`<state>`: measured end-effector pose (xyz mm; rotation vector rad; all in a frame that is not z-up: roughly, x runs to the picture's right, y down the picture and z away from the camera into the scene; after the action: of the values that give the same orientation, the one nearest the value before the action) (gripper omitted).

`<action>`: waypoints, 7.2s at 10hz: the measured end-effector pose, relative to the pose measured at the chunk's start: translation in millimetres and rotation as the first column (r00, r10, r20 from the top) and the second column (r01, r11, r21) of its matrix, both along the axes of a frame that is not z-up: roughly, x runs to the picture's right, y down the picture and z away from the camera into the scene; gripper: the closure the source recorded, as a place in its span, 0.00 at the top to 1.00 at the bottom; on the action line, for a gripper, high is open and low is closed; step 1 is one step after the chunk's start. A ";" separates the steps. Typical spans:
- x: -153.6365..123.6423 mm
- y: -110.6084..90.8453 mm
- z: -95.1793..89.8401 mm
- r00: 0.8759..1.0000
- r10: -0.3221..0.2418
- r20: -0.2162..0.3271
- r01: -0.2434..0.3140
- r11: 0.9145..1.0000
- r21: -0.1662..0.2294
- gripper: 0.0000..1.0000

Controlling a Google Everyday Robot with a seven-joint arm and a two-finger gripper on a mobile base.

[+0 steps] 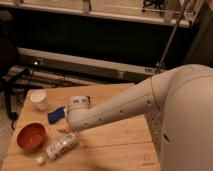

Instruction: Place the pepper in the ceramic cup

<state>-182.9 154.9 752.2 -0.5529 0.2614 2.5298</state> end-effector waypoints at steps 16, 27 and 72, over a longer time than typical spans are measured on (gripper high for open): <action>-25.6 50.3 74.1 0.991 -0.128 -0.045 0.114 0.965 -0.236 0.80; -22.0 71.3 77.2 0.985 -0.118 -0.122 0.076 0.950 -0.304 0.22; -182.8 -165.9 46.8 0.914 -0.165 -0.371 0.136 0.985 -0.101 0.00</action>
<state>-365.8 -11.0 799.0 -0.0587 0.5188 2.4646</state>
